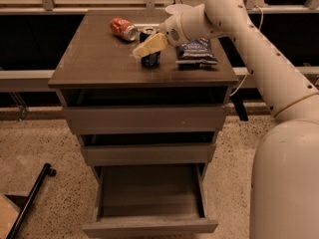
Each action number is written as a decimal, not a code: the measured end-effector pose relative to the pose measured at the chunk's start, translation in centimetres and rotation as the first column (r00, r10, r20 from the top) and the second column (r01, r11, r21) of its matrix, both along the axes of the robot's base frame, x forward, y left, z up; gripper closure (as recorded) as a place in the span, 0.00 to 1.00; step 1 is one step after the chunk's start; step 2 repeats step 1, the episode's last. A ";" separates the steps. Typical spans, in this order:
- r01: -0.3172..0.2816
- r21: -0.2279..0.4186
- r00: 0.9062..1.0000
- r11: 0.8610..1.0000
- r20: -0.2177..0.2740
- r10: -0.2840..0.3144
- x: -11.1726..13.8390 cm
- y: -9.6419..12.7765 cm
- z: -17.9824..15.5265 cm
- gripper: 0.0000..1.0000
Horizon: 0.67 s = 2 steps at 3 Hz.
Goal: Pick pepsi can from bottom drawer and place on counter
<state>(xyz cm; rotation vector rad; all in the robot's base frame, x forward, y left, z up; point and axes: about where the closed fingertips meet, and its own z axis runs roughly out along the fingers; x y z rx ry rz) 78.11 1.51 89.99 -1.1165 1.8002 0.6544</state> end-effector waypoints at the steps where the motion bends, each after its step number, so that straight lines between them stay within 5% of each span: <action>1: 0.000 0.000 1.000 1.000 0.000 0.000 0.0 0.0 0.0 0.00; 2: 0.000 0.000 1.000 1.000 0.000 0.000 0.0 0.0 0.0 0.00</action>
Offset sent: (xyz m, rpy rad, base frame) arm 0.0000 0.0000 0.0000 0.0000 0.0000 0.0000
